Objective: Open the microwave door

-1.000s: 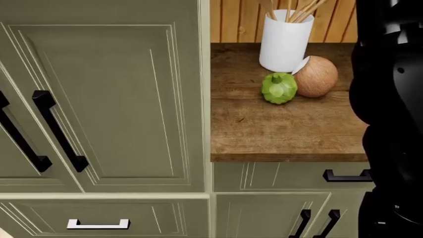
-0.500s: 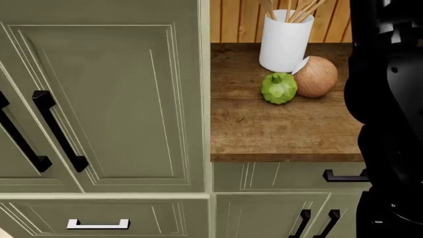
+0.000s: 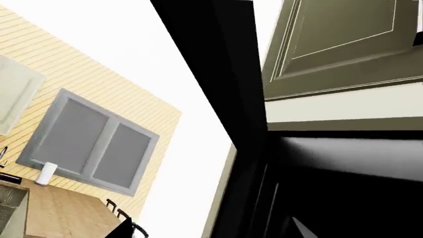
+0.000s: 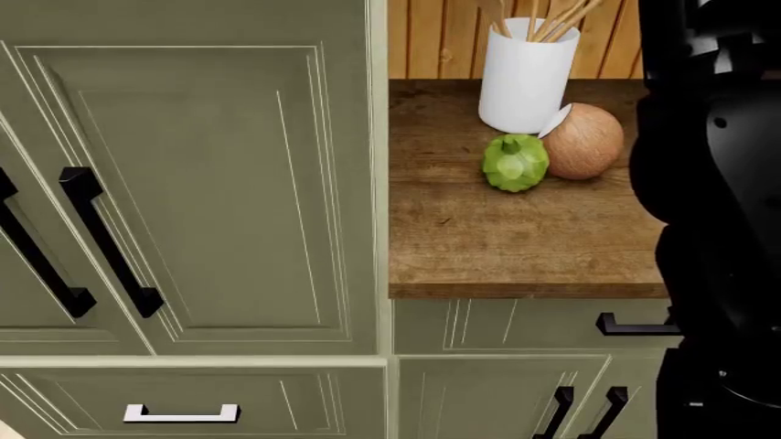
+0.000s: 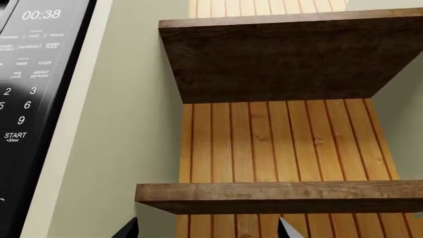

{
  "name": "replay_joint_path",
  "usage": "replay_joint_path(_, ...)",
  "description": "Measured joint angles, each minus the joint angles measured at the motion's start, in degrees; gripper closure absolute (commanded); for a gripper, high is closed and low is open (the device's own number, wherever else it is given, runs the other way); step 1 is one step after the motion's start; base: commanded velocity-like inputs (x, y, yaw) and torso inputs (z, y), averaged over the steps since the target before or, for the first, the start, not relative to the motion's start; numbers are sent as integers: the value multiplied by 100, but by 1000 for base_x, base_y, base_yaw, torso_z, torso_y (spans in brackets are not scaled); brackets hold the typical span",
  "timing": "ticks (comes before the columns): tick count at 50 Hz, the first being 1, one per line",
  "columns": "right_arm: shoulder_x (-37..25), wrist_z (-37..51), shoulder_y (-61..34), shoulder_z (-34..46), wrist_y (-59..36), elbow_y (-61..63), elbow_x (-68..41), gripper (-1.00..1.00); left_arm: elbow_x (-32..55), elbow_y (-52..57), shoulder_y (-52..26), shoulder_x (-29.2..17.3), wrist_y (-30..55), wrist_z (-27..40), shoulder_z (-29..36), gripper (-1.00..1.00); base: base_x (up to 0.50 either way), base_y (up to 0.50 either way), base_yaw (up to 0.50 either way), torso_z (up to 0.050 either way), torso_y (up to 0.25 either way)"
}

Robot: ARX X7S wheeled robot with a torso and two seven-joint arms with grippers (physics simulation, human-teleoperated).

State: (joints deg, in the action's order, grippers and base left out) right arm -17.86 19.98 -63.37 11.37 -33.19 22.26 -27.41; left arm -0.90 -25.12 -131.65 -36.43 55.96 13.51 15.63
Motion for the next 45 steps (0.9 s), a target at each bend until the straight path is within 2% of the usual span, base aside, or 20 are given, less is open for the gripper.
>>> replay_joint_path(8,17,11,-27,45,6,-13,0,-100,-796,-593,-182,-176,-373,-383,45,-100,0,0,0,0,0)
replay_joint_path(25,31,38,-70,109,17,-35,-6,-100,-3332,-1578,-306,-263,-1337,-1241,-945,-100,0,0,0,0,0)
replay_joint_path(45,49,52,-162,168,29,-101,-22,-100,-4663,-1800,-330,-733,-1772,-1563,-1304,-100,0,0,0,0,0)
